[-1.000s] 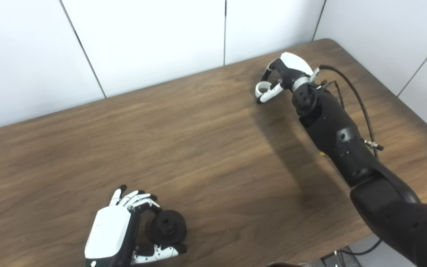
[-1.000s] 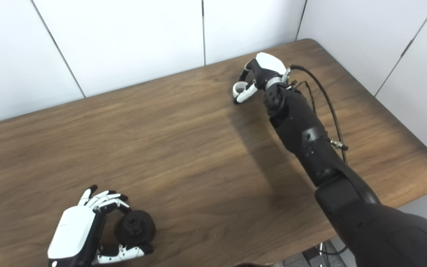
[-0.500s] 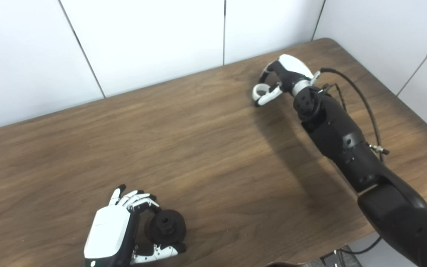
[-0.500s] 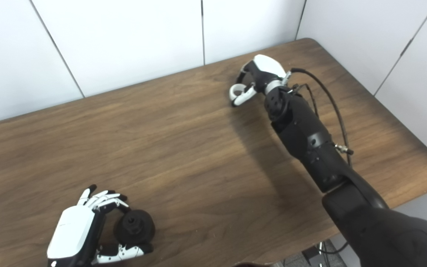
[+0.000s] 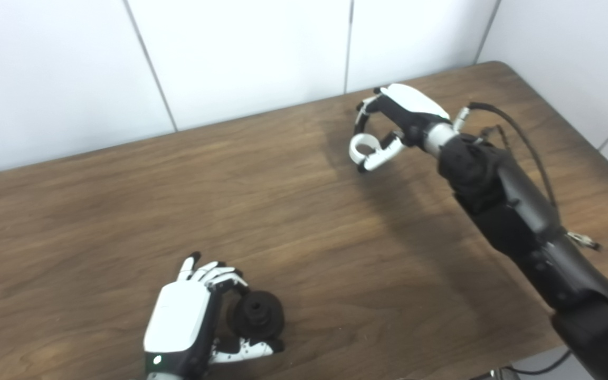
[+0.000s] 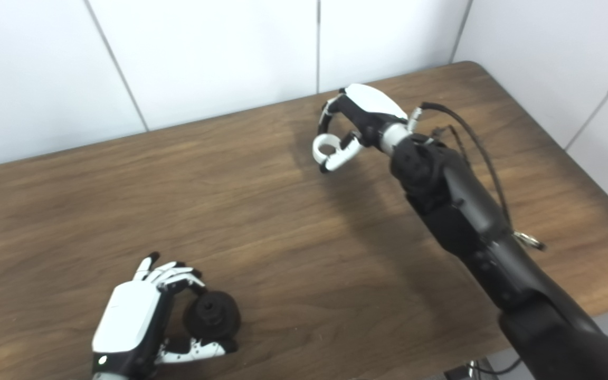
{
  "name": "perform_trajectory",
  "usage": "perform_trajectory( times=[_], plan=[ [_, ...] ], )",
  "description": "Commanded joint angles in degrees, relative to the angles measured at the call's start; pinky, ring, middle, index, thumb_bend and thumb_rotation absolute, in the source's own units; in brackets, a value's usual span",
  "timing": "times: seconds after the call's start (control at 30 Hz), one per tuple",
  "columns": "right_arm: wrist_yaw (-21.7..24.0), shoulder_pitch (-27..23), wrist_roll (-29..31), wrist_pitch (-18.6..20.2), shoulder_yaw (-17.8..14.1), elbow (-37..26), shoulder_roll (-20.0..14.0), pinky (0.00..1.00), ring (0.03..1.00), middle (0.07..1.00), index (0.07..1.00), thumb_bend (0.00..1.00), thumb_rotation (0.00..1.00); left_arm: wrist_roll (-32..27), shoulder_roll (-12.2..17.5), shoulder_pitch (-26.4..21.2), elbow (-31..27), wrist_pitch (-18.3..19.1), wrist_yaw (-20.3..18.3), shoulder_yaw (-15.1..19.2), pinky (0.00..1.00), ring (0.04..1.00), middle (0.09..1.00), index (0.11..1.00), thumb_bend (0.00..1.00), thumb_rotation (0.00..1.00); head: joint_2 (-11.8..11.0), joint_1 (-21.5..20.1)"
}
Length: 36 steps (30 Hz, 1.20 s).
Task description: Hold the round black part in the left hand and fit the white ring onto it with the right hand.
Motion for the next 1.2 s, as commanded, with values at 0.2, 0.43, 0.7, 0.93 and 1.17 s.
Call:
perform_trajectory(
  times=[0.2, 0.43, 0.7, 0.93, 1.17],
  plan=[
    [9.06, 0.92, -2.2, -0.03, 0.71, -13.41, -0.45, 1.0, 0.992, 0.861, 0.486, 0.52, 0.13, 2.81, -2.38, -0.53, 0.9, 1.79, -0.27, -2.1, 1.0, 0.858, 0.74, 0.484, 0.52, 0.06, 0.51, 4.24],
    [11.46, 4.94, -2.94, 0.05, 2.52, -21.22, 4.41, 1.0, 0.984, 0.858, 0.484, 0.52, 0.13, 4.13, -3.2, -0.72, 1.19, 2.55, 0.03, -2.98, 1.0, 0.861, 0.741, 0.484, 0.52, 0.06, 1.15, 6.11],
    [16.51, 8.53, -4.61, 0.11, 3.52, -28.2, 9.69, 1.0, 0.988, 0.866, 0.485, 0.52, 0.13, 5.12, -3.31, -1.17, 1.31, 2.77, 0.03, -3.66, 1.0, 0.856, 0.74, 0.484, 0.52, 0.06, 1.9, 6.74],
    [19.68, 10.71, -4.87, 0.08, 3.89, -30.13, 12.69, 1.0, 0.996, 0.867, 0.484, 0.52, 0.13, 5.81, -3.32, -1.49, 1.18, 3.44, -0.31, -4.17, 1.0, 0.853, 0.741, 0.484, 0.52, 0.06, 2.42, 7.01],
    [20.81, 11.69, -5.43, 0.02, 4.6, -30.79, 14.19, 1.0, 1.0, 0.871, 0.485, 0.52, 0.13, 6.0, -3.32, -1.67, 1.07, 3.9, -0.82, -4.43, 1.0, 0.857, 0.744, 0.484, 0.52, 0.06, 2.8, 7.1]
  ],
)
